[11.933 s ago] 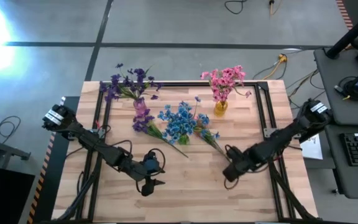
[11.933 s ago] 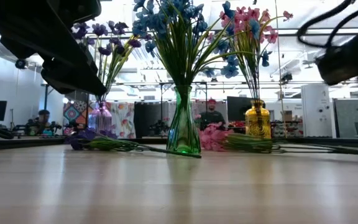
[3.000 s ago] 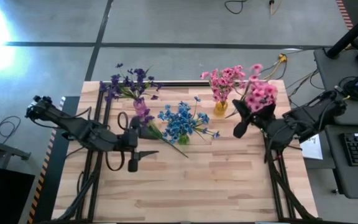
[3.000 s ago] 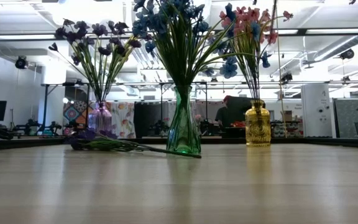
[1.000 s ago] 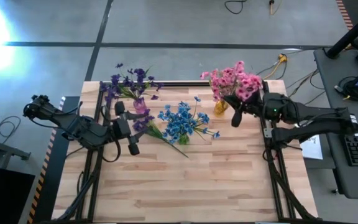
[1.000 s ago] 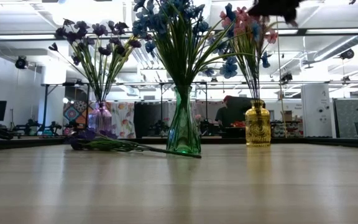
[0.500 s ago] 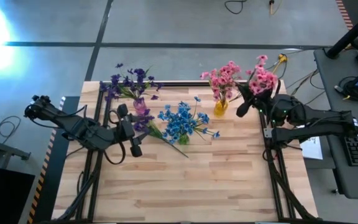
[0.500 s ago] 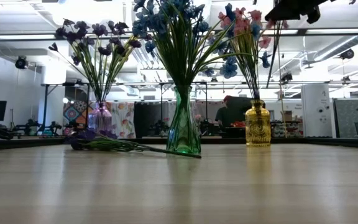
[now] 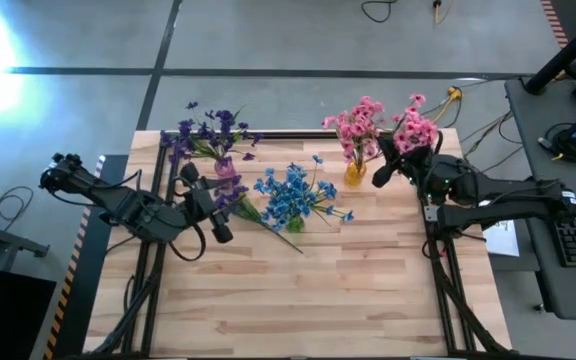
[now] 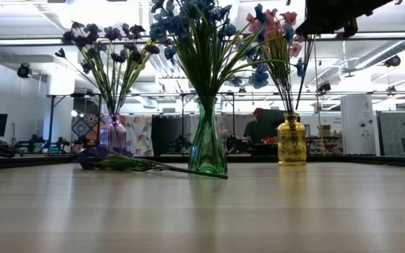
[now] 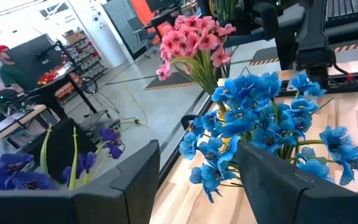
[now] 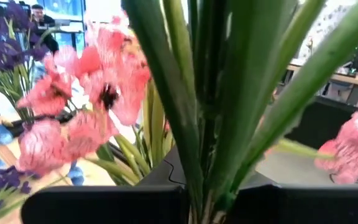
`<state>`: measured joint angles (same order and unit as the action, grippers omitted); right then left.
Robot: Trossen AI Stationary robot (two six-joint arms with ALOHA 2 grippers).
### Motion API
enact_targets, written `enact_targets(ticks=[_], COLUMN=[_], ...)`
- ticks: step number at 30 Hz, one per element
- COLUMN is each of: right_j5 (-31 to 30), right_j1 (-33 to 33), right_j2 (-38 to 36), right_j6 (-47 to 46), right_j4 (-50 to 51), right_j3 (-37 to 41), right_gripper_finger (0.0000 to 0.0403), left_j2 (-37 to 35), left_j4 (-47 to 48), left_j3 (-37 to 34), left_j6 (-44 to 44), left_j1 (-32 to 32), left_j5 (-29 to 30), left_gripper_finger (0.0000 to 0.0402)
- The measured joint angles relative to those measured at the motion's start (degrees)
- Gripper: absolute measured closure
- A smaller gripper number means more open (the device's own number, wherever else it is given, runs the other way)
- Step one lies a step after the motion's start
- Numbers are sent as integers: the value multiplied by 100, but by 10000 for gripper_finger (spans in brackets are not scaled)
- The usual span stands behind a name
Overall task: Sort flowers into vase by color
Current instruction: Put the pink flowers into the yellow vase
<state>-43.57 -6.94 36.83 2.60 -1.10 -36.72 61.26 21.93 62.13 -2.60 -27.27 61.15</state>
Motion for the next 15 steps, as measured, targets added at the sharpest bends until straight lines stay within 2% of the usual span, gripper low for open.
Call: enact_targets(ticks=[15], right_j5=[-1], right_j1=[-35], right_j2=[12], right_j6=[-89], right_j4=[-332], right_j3=[206], right_gripper_finger=[391], left_j2=[-10], left_j4=[-5], left_j3=[114], left_j6=[-27], left_j1=[0], left_j5=[4], left_gripper_finger=[205])
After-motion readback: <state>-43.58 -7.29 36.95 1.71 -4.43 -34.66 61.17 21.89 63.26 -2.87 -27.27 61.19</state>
